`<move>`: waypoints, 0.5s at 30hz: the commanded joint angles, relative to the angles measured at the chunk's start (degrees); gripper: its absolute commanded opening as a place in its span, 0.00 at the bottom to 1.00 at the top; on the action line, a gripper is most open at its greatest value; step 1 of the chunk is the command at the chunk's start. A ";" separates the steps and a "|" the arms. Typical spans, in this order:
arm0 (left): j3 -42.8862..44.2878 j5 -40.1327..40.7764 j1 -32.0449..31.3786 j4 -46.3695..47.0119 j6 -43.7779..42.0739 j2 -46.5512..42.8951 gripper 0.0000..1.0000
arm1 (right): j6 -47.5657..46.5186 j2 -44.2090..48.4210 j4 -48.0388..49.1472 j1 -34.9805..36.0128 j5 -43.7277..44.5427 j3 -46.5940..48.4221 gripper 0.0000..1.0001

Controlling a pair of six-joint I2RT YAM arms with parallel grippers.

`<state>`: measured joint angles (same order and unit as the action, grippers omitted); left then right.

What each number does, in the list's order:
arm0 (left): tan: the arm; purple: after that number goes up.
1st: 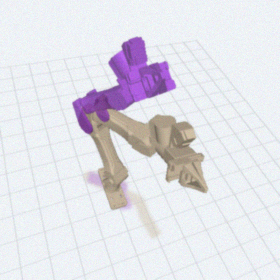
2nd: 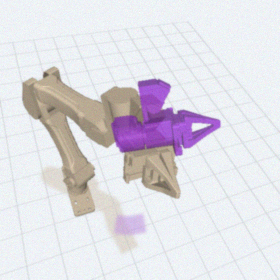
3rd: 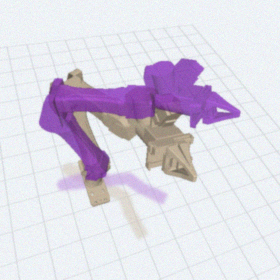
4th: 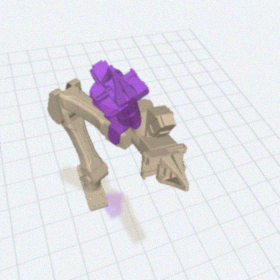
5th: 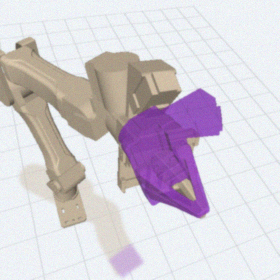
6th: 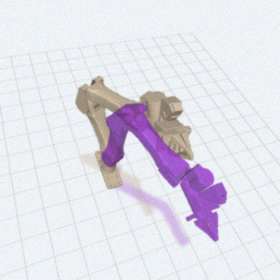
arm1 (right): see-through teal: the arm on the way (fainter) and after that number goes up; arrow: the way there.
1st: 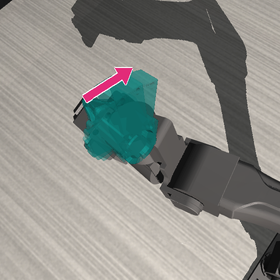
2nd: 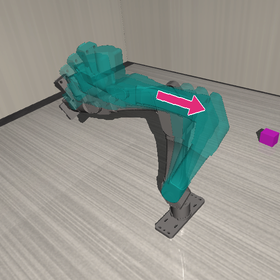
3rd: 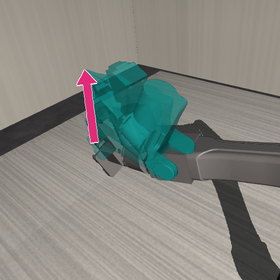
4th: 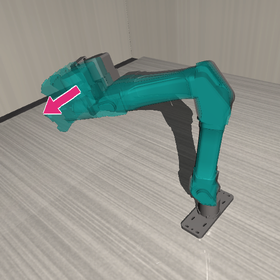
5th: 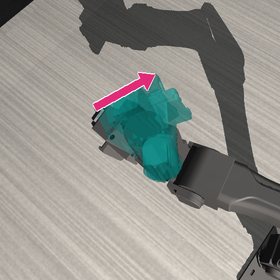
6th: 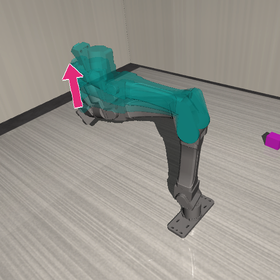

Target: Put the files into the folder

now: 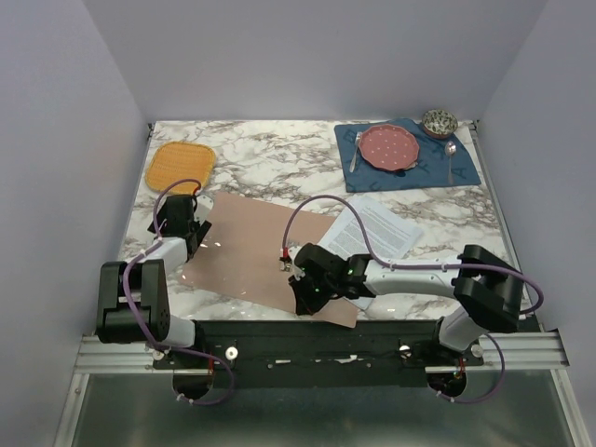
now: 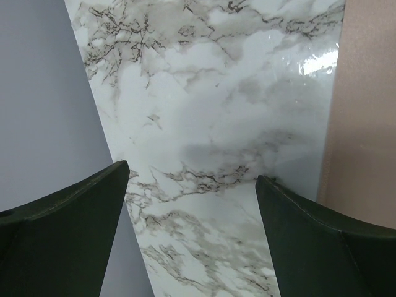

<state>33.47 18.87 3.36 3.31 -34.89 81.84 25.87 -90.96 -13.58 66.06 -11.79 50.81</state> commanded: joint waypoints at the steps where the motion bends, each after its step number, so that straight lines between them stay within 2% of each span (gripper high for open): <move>1: -4.56 0.11 -0.54 -6.04 -1.05 -0.72 0.99 | -0.73 -2.11 3.65 0.91 -4.46 0.78 0.01; 6: -5.26 0.99 -0.72 -6.39 -0.70 -1.07 0.99 | -1.87 -4.92 3.83 1.53 -5.96 1.23 0.01; 15: -6.05 0.99 -1.86 -7.61 0.26 -2.12 0.99 | -0.65 -6.33 3.57 1.53 1.32 -0.97 0.01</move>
<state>30.37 20.69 2.20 3.99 -35.94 78.98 25.21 -96.20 -10.76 67.13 -14.48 50.70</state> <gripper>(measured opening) 0.988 0.013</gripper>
